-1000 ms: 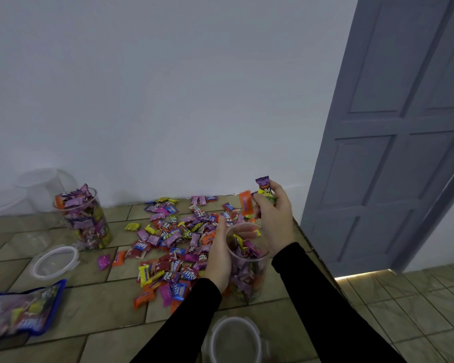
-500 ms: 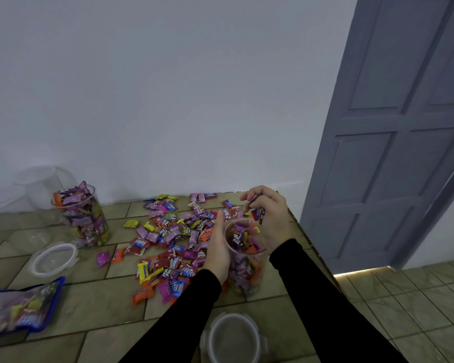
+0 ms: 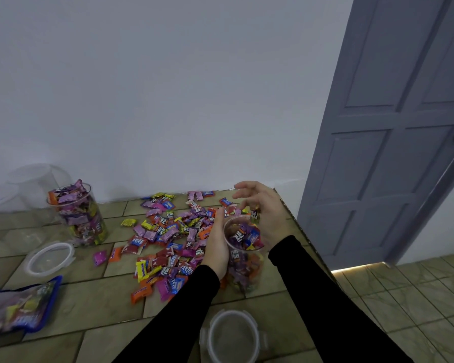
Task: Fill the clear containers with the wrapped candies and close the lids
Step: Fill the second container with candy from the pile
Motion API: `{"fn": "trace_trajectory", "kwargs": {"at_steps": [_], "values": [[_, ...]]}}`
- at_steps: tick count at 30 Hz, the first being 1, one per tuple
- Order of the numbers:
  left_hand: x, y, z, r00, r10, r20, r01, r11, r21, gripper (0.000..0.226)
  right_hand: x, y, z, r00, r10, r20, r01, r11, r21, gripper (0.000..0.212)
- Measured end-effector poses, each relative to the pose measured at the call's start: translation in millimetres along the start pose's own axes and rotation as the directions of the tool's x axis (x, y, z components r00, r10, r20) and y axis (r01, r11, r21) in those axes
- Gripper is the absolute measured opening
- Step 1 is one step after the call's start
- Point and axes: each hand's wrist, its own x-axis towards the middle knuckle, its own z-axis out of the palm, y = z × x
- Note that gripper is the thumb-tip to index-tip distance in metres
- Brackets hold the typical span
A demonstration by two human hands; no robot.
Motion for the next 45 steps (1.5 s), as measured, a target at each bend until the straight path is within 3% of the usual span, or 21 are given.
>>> {"fn": "trace_trajectory", "kwargs": {"at_steps": [5,10,12,15,17,19,20,21,23,27,30,34,39,42,45], "values": [[-0.2,-0.9,-4.1,0.997,-0.064,0.044,0.063,0.998,0.019,0.066,10.6,-8.8,-1.9,0.987,0.156,0.030,-0.154,0.986,-0.056,0.033],[2.8,2.6,-13.2,0.989,-0.105,0.100,0.101,0.994,0.039,0.071,36.7,-9.8,-16.7,0.988,0.131,-0.081,-0.145,0.972,-0.186,0.030],[6.6,4.9,-18.1,0.996,-0.076,0.054,0.070,0.992,0.108,0.064,47.5,3.3,-25.0,0.983,0.137,-0.126,-0.165,0.954,-0.251,0.026],[21.2,-1.8,-32.0,0.999,0.022,-0.048,-0.003,0.925,0.379,0.034,56.1,39.9,-35.9,0.964,0.200,-0.172,-0.244,0.925,-0.292,0.018],[36.4,-12.0,-43.0,0.995,0.085,-0.057,-0.032,0.794,0.607,0.017,58.7,72.0,-43.3,0.953,0.240,-0.183,-0.287,0.908,-0.305,0.014],[44.8,-17.7,-49.1,0.998,0.065,-0.021,-0.017,0.529,0.848,0.031,65.3,107.0,-52.4,0.967,0.213,-0.140,-0.255,0.835,-0.487,0.010],[46.6,-20.2,-50.9,0.999,0.042,-0.007,-0.010,0.380,0.925,0.045,68.9,119.3,-55.9,0.977,0.194,-0.091,-0.206,0.734,-0.647,0.011],[48.6,-22.0,-52.1,1.000,0.007,0.012,-0.013,0.259,0.966,0.056,75.7,131.4,-58.7,0.980,0.194,-0.032,-0.145,0.606,-0.782,0.018],[50.7,-26.6,-52.5,0.995,-0.086,0.043,-0.034,0.113,0.993,0.073,84.0,143.3,-59.2,0.968,0.243,0.060,-0.040,0.390,-0.920,0.033],[66.1,-40.8,-52.4,0.989,-0.136,0.051,-0.061,-0.071,0.996,0.072,90.2,151.2,-54.3,0.944,0.284,0.165,0.111,0.198,-0.974,0.050],[80.1,-45.5,-53.5,0.994,-0.102,0.047,-0.058,-0.113,0.992,0.075,100.0,162.1,-54.3,0.940,0.287,0.184,0.147,0.146,-0.978,0.056],[100.1,-45.8,-58.2,0.994,-0.092,0.052,-0.066,-0.156,0.986,0.072,120.1,174.3,-50.8,0.919,0.308,0.246,0.206,0.155,-0.966,0.065],[113.1,-48.6,-63.3,0.999,-0.041,0.028,-0.032,-0.111,0.993,0.060,135.4,184.9,-45.6,0.919,0.189,0.345,0.329,0.114,-0.938,0.080],[119.8,-48.6,-69.8,0.997,0.048,0.055,-0.049,-0.113,0.992,0.052,138.1,186.3,-41.5,0.920,0.129,0.371,0.346,0.180,-0.921,0.069],[124.6,-50.9,-71.5,0.994,0.088,0.067,-0.058,-0.096,0.994,0.046,134.2,186.0,-40.1,0.921,0.110,0.373,0.334,0.267,-0.904,0.044]]}}
